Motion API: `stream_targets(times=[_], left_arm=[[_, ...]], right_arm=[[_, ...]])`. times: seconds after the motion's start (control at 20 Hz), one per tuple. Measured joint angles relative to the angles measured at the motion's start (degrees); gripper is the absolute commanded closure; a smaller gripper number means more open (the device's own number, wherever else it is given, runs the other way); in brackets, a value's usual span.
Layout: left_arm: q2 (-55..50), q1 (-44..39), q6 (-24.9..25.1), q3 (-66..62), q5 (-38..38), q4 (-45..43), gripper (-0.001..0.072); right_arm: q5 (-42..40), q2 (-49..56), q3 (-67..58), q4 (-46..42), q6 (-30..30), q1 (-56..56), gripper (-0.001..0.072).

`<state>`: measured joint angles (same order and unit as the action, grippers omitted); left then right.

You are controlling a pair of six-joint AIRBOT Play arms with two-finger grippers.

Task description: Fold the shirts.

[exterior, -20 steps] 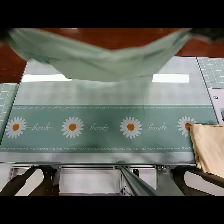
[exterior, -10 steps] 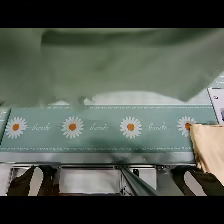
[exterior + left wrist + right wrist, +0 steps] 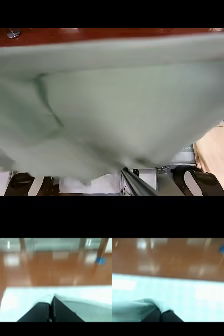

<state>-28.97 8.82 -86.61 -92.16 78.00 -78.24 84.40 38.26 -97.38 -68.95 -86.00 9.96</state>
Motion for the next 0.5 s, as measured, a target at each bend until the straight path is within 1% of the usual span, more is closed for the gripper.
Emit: stream_targets(times=[0.15, 0.3, 0.4, 0.5], left_arm=[[-3.1, -1.0, -1.0, 10.8, -3.3, -1.5, 0.0673], [-10.4, -1.8, -1.1, 19.9, -11.7, 1.1, 0.0672], [-17.1, -2.5, -0.7, 22.5, -17.8, 3.1, 0.0673], [-24.8, -2.9, -0.6, 22.8, -21.9, 4.2, 0.0672]], right_arm=[[-0.7, 4.1, 8.2, 2.8, 2.0, 0.0, 0.0695], [-3.8, 11.8, 14.4, 4.7, 4.2, -0.1, 0.0695], [-7.1, 19.0, 16.5, 6.0, 5.3, -0.2, 0.0695], [-11.2, 25.8, 17.5, 7.5, 6.2, -0.7, 0.0695]])
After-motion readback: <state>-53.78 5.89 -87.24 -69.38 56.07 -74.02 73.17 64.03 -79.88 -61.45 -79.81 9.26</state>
